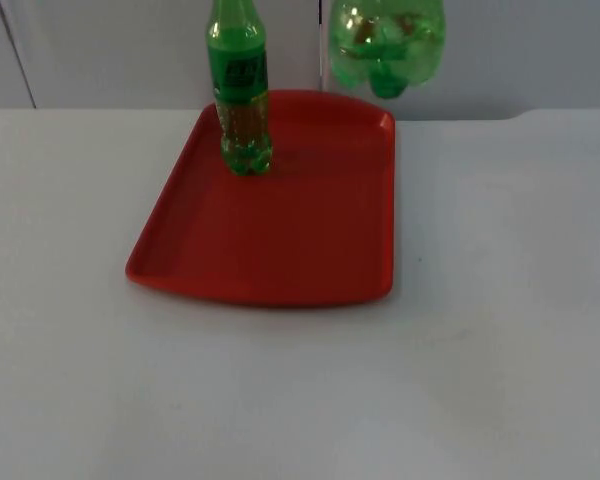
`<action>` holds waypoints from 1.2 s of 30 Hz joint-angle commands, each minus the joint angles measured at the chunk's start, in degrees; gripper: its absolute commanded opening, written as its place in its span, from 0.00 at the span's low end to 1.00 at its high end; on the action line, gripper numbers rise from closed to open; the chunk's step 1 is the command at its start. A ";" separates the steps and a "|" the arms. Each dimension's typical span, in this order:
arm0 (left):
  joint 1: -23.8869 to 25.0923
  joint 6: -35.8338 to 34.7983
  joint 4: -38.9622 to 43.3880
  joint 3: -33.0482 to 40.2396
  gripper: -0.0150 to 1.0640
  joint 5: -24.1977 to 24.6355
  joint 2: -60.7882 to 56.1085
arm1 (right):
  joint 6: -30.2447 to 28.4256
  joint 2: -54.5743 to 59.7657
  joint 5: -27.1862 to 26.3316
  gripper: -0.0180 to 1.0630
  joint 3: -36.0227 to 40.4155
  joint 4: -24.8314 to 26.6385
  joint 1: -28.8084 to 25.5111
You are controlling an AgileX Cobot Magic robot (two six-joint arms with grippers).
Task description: Place the bottle upright on the tray.
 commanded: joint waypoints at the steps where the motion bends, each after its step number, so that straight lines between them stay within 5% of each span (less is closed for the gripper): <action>1: -0.33 0.00 -0.43 0.22 0.99 -0.11 -0.23 | -1.11 3.14 -5.83 0.02 0.39 2.39 -0.15; 11: -0.33 0.00 -0.43 0.22 0.99 -0.11 -0.23 | -4.34 18.84 -15.03 0.02 -4.12 7.89 -0.15; 22: -0.33 0.00 -0.54 0.22 0.99 -0.11 -0.23 | -5.67 33.86 -16.59 0.02 -15.69 -5.86 -2.71; 29: -0.33 0.00 -0.54 0.22 0.99 -0.11 -0.23 | -2.41 39.24 -16.59 0.02 -22.88 -6.52 -4.86; 36: -0.33 0.00 -0.54 0.22 0.99 -0.11 -0.23 | 2.60 44.29 -16.59 0.02 -28.25 -15.67 -8.10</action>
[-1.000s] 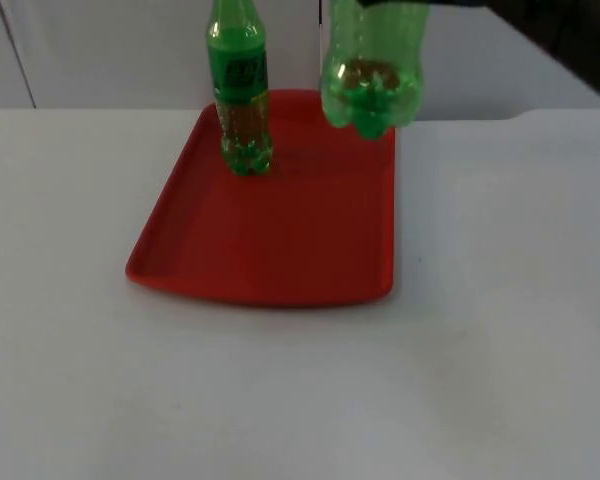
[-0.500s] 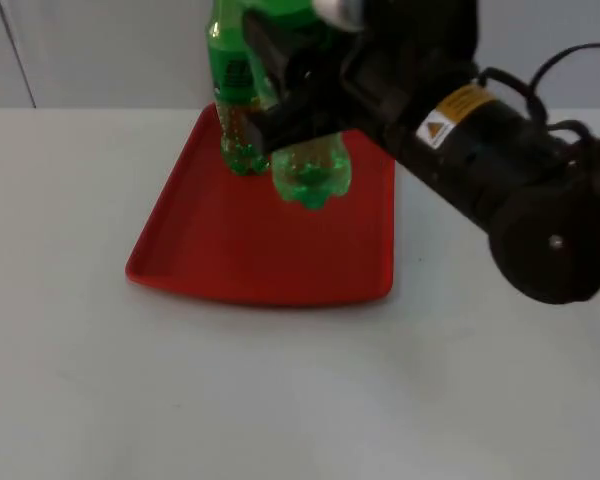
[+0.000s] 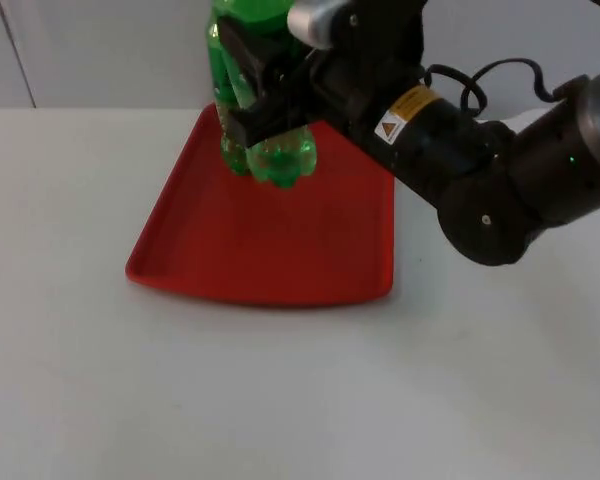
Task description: Place the bottle upright on the tray.
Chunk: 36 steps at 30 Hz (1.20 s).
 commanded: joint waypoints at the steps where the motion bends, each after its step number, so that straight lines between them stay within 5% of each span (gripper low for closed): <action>1: -0.33 0.00 -0.54 0.22 0.99 -0.11 -0.23 | 1.39 0.74 -1.60 0.02 -1.11 -2.62 -0.62; 18: -0.33 0.00 -0.54 0.22 0.99 -0.11 -0.23 | 4.10 14.02 -1.60 0.02 -12.00 -5.64 -2.35; 31: -0.33 0.00 -0.54 0.22 0.99 -0.11 -0.23 | 3.96 15.42 -1.60 0.02 -12.31 -5.39 -2.43; 36: -0.33 0.00 -0.54 0.22 0.99 -0.11 -0.23 | 3.96 15.42 -1.60 0.15 -12.31 -5.39 -2.43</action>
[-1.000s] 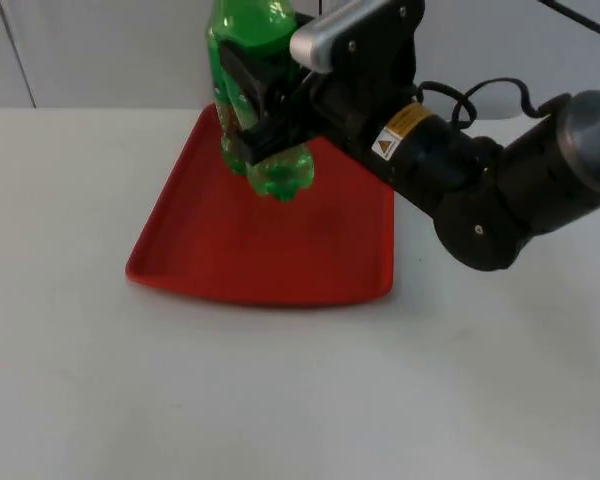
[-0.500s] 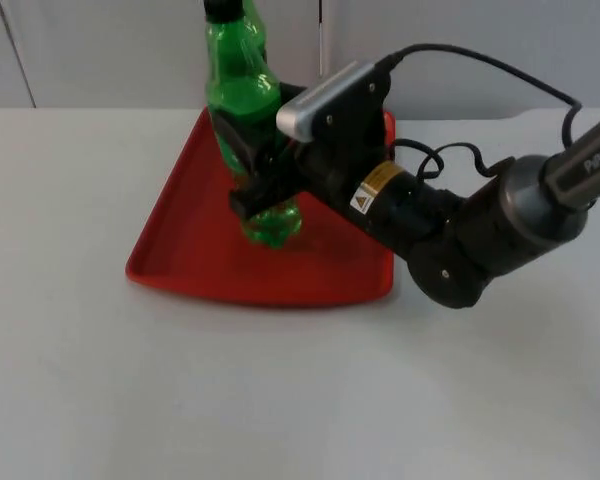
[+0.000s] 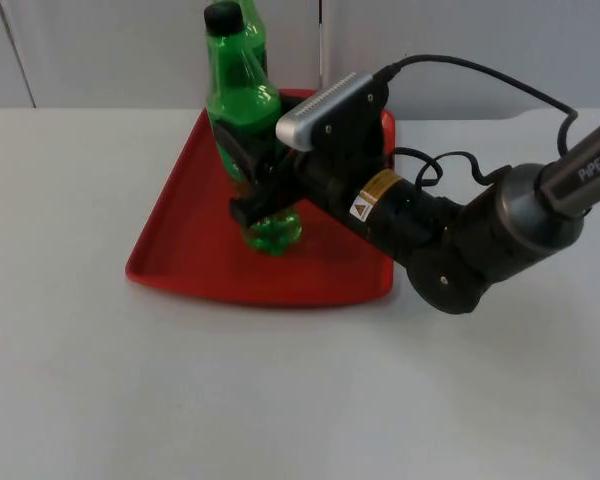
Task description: Place the bottle upright on the tray.
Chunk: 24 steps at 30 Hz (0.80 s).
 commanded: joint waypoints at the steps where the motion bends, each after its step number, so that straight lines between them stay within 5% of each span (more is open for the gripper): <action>1: -0.33 0.00 -0.54 0.22 0.99 -0.11 -0.23 | -0.20 -0.23 -1.36 0.22 -0.32 -0.17 -0.31; 3: -0.33 0.00 -0.54 0.22 0.99 -0.11 -0.23 | -0.20 -0.23 -1.36 0.31 -0.32 -0.17 -0.31; 7: -0.33 0.00 -0.54 0.22 0.99 -0.11 -0.23 | -0.20 -0.23 -1.36 0.64 -0.32 -0.17 -0.31; 21: -0.33 0.00 -0.54 0.22 0.99 -0.11 -0.23 | -0.20 -0.23 -1.36 0.69 -0.32 -0.17 -0.31; 24: -0.33 0.00 -0.54 0.22 0.99 -0.11 -0.23 | -0.65 -0.23 -1.36 0.79 -0.09 -0.40 -0.31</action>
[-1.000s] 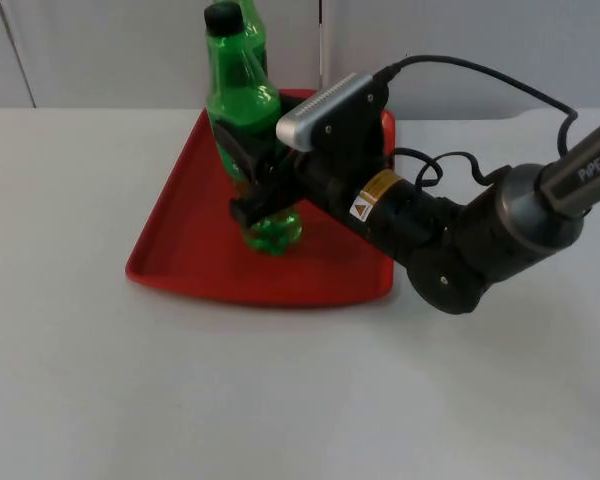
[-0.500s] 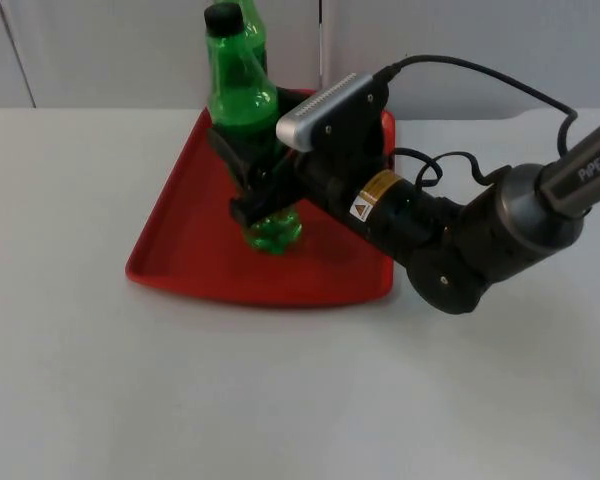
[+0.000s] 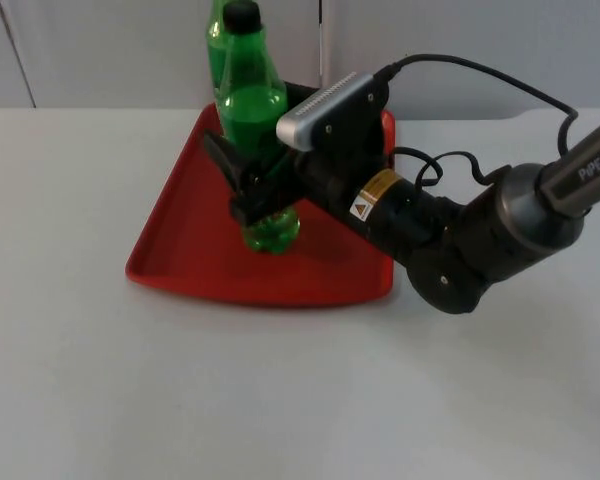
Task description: Place the bottle upright on the tray.
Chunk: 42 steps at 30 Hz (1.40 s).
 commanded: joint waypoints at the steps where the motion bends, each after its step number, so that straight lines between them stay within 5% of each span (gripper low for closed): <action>1: -0.33 0.00 -0.54 0.22 0.99 -0.11 -0.23 | -1.32 -0.49 -1.25 0.90 0.56 -0.40 -0.31; 2: -0.33 0.00 -0.54 0.22 0.99 -0.11 -0.23 | -1.30 -0.62 -1.25 0.99 1.23 -0.19 -0.31; 21: -0.33 0.00 -0.54 0.22 0.99 -0.11 -0.23 | -1.79 -12.04 -1.25 0.99 23.53 3.39 -0.31; 28: -0.33 0.00 -0.54 0.22 0.99 -0.11 -0.23 | -1.79 -19.04 -1.25 0.99 33.06 9.35 -0.31; 32: -0.33 0.00 -0.54 0.22 0.99 -0.11 -0.23 | -2.72 -24.05 5.48 0.99 36.63 9.78 -0.31; 37: -0.33 0.00 -0.54 0.22 0.99 -0.11 -0.23 | -2.72 -31.11 26.37 0.99 37.28 9.78 -0.20; 38: -0.33 0.00 -0.54 0.22 0.99 -0.11 -0.23 | -2.72 -31.11 26.37 0.99 37.28 9.78 -0.20; 42: -0.33 0.00 -0.54 0.22 0.99 -0.11 -0.23 | -2.72 -36.16 39.80 0.99 37.28 9.78 -0.20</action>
